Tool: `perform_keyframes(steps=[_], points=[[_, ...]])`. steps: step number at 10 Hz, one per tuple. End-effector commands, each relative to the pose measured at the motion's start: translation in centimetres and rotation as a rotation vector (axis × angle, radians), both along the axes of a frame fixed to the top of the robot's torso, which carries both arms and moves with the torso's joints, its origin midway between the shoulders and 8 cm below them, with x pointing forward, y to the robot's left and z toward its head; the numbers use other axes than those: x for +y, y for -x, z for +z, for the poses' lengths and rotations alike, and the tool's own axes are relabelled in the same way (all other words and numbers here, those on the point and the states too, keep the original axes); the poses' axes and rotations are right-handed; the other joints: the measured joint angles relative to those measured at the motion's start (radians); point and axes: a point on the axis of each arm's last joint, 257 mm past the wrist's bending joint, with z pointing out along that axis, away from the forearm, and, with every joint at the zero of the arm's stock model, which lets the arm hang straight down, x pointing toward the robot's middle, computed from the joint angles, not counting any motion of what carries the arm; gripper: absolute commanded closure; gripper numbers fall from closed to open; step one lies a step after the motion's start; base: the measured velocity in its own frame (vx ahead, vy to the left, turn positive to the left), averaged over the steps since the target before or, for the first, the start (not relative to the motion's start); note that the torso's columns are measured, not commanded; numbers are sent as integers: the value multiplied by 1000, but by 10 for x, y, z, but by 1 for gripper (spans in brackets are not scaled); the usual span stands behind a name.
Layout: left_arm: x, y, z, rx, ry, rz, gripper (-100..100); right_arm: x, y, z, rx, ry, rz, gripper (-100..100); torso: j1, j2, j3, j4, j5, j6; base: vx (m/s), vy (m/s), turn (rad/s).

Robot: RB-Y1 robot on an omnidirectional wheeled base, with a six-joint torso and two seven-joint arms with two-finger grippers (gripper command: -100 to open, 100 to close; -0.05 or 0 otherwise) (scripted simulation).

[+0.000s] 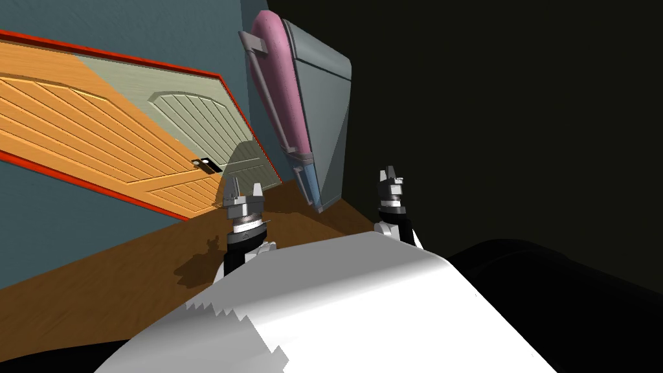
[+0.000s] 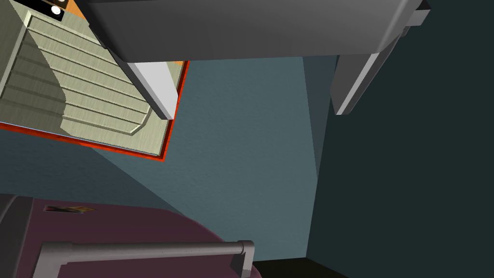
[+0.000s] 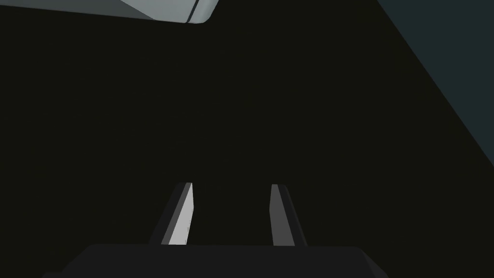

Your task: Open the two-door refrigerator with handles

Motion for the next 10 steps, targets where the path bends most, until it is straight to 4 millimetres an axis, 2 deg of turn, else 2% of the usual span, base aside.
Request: perform_keyframes(steps=[1,2,3,5,10], points=[[0,0,0,0,0,0,0,0,0,0,0,0,0,0,0,74,-148,74,0,0,0,0,0],[0,0,0,0,0,0,0,0,0,0,0,0,0,0,0,148,-295,148,0,0,0,0,0],[-1,-5,-4,24,-27,-8,-100,0,0,0,0,0,0,0,0,221,-443,221,0,0,56,-17,31],[2,-15,-12,68,-51,-5,-100,0,0,0,1,0,0,0,-1,260,-534,263,0,0,134,-41,54],[14,-33,-28,153,-61,22,-100,0,0,0,1,0,0,0,2,270,-535,269,1,0,172,-68,45]])
